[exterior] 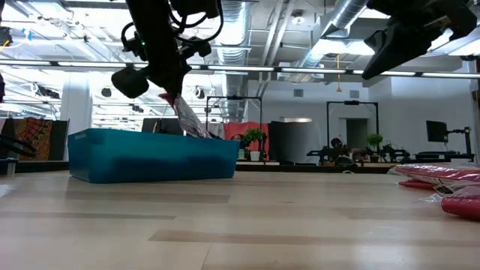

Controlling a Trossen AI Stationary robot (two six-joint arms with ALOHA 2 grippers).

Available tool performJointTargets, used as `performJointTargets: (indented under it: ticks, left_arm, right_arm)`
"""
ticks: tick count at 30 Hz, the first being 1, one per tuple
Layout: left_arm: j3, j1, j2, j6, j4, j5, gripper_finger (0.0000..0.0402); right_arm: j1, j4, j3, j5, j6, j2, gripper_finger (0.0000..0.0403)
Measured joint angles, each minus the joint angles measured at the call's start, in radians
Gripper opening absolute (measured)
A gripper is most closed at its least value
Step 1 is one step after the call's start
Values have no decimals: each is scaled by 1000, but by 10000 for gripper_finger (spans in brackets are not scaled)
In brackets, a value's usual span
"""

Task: Sort popcorn bags into baskets
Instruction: Put the red popcorn bag into the blue bin

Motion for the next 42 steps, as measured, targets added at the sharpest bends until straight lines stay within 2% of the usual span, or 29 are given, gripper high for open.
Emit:
performJointTargets:
  ticks: [4, 12, 16, 19, 24, 29, 34, 42]
  left_arm:
    - [0, -1, 0, 53, 9, 8, 41]
    - [0, -4, -9, 144, 39, 62, 165]
    - [0, -6, -73, 270, 30, 100, 215]
    - [0, -14, -135, 369, 73, 122, 238]
    - [0, -50, -197, 667, 331, 181, 247]
    - [0, -96, -195, 895, 623, 308, 245]
    - [1, -154, -181, 914, 700, 355, 237]
    - [1, -240, -181, 824, 616, 306, 231]
  right_arm:
    - [0, 1, 0, 0, 0, 13, 41]
    - [1, -1, 0, -3, 19, 60, 50]
    - [13, -15, 0, -49, 72, 69, 50]
    - [34, -66, 0, -56, 156, 81, 50]
    - [94, -177, -24, -53, 316, 91, 47]
    - [201, -188, -107, -55, 512, 100, 39]
    - [322, -184, -173, -56, 705, 100, 29]
    - [445, -123, -261, -81, 868, 146, 23]
